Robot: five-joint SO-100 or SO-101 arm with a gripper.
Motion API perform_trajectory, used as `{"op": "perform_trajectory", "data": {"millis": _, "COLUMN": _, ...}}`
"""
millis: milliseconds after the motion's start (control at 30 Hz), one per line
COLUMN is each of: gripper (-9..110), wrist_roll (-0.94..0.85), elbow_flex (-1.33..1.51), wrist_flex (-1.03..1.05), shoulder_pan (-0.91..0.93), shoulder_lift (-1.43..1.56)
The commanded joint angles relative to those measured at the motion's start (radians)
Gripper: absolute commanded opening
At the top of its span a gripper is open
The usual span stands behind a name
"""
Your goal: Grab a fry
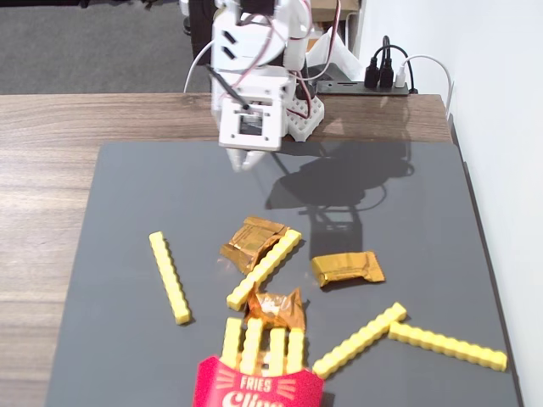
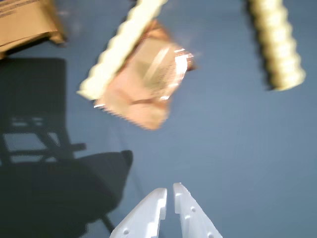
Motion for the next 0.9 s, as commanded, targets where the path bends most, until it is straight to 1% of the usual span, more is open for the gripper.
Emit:
{"op": "perform_trajectory", "data": {"millis": 0, "gripper": 1, "wrist_roll": -0.106, "elbow_flex": -0.098, "wrist_flex": -0.035, "shoulder_pan": 0.083, "shoulder_lift": -0.075}}
{"op": "perform_trajectory", "data": {"millis": 233, "gripper": 1, "wrist_roll": -0.313, "elbow_flex": -0.261, "wrist_flex": -0.049, "shoulder_pan": 0.262, "shoulder_lift": -0.253}}
{"op": "perform_trajectory", "data": {"millis": 333, "gripper": 1, "wrist_roll": -0.359, "elbow_flex": -0.307, "wrist_flex": -0.077, "shoulder_pan": 0.314, "shoulder_lift": -0.322}}
{"op": "perform_trajectory", "data": {"millis": 567, "gripper": 1, "wrist_roll": -0.36, "elbow_flex": -0.477, "wrist_flex": -0.081, "shoulder_pan": 0.357, "shoulder_lift": -0.546}}
{"op": "perform_trajectory", "data": {"millis": 867, "gripper": 1, "wrist_roll": -0.374, "elbow_flex": -0.686, "wrist_flex": -0.075, "shoulder_pan": 0.351, "shoulder_lift": -0.857}}
